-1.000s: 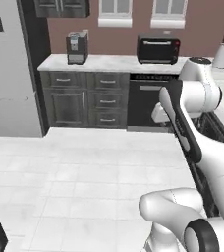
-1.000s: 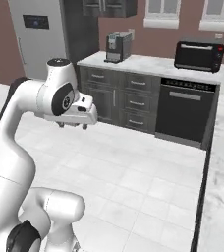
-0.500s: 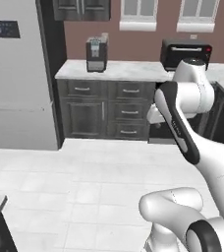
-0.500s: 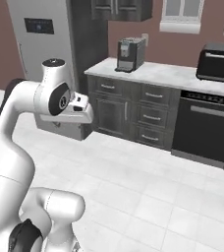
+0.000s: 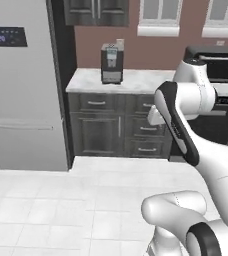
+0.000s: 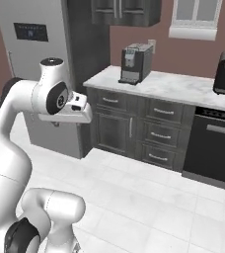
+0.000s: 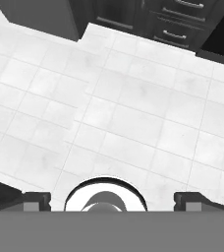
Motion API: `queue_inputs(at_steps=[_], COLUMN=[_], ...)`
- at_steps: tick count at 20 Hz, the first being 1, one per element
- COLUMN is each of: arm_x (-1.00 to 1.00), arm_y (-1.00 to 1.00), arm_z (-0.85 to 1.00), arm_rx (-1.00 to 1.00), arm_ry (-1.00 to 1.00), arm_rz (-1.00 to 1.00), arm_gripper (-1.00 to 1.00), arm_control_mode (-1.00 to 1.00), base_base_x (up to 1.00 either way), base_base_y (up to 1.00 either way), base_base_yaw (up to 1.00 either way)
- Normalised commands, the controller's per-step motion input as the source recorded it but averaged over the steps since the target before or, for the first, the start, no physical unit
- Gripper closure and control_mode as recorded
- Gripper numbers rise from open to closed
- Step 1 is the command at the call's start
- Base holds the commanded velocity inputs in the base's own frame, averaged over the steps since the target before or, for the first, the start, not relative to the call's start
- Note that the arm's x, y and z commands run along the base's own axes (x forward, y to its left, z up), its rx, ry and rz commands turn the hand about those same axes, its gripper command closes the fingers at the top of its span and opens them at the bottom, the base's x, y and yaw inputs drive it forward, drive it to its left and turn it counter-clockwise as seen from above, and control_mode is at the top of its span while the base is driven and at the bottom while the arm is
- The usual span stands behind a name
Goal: Navigate to the coffee machine.
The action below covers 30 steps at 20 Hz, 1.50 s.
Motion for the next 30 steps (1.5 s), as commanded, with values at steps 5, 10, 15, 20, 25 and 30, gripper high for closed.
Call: queue_inputs(at_steps=[5, 10, 15, 20, 25, 30], arm_x=[0.00, 0.00, 0.00, 0.00, 0.00, 0.00], arm_y=[0.00, 0.00, 0.00, 0.00, 0.00, 0.00], arm_z=[0.00, 0.00, 0.00, 0.00, 0.00, 0.00], arm_rx=[0.00, 0.00, 0.00, 0.00, 0.00, 0.00], arm_ry=[0.00, 0.00, 0.00, 0.00, 0.00, 0.00], arm_rz=[0.00, 0.00, 0.00, 0.00, 0.00, 0.00], arm_gripper=[-1.00, -1.00, -1.00, -1.00, -1.00, -1.00], arm_control_mode=[1.00, 1.00, 1.00, 1.00, 1.00, 1.00], base_base_x=[1.00, 1.00, 1.00, 1.00, 1.00, 1.00], base_base_y=[0.00, 0.06, 0.45, 0.53, 0.08, 0.00], base_base_yaw=[-0.17, -0.15, -0.06, -0.02, 0.00, 0.00])
